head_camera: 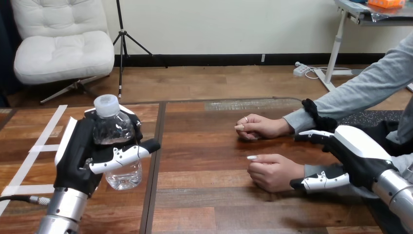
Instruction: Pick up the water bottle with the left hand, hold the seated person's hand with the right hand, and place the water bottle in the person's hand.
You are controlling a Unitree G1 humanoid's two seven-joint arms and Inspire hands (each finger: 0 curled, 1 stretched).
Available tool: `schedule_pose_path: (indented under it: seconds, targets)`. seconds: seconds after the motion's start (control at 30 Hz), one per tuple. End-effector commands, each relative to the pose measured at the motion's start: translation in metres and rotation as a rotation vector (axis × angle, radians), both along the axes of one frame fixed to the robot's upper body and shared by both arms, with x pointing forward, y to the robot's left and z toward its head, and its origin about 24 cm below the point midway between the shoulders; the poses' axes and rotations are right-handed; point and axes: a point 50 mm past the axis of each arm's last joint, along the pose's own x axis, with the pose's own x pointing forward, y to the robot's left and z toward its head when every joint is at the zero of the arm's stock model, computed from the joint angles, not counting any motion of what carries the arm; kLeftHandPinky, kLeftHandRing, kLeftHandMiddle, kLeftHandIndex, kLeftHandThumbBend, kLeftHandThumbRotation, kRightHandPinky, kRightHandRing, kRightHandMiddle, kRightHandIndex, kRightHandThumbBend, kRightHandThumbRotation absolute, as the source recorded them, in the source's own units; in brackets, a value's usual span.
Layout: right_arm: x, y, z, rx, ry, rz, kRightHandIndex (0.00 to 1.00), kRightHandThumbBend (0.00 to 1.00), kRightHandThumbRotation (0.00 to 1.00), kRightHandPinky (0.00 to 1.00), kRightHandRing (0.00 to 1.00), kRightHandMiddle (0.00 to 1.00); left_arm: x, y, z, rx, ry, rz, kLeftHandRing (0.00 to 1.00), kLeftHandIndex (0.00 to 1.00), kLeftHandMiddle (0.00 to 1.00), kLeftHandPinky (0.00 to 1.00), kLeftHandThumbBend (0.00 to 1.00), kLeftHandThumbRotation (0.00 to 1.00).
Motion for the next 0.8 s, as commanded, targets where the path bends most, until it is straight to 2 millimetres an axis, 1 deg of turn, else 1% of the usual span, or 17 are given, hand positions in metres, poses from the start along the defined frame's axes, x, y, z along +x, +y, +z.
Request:
schedule_pose_path:
  seconds: [0.0,0.37,0.57,0.77]
  targets:
    - [0.0208,-0.0007,0.0302,-0.025,-0.101,0.013,0.82,1.0,0.49,0.73,0.83,0.84,0.008,-0.0019,0.0227,0.002,-0.106,-0.01,0.27,0.36,0.32,0.22,0.7,0.0]
    - [0.0228,-0.0023,0.0283,-0.032,-0.073,-0.002,0.81,1.0,0.43,0.71,0.81,0.82,0.0074,-0.0026,0.0224,0.001,-0.105,-0.012,0.27,0.36,0.32,0.22,0.71,0.0]
    - [0.0235,-0.0028,0.0272,-0.049,-0.065,-0.007,0.81,1.0,0.39,0.7,0.8,0.82,0.0071,-0.003,0.0224,0.006,-0.104,-0.01,0.27,0.36,0.32,0.22,0.71,0.0]
    - [0.0242,-0.0036,0.0256,-0.062,-0.051,-0.015,0.81,1.0,0.38,0.7,0.79,0.81,0.0067,-0.0033,0.0225,0.007,-0.102,-0.006,0.27,0.36,0.32,0.22,0.71,0.0]
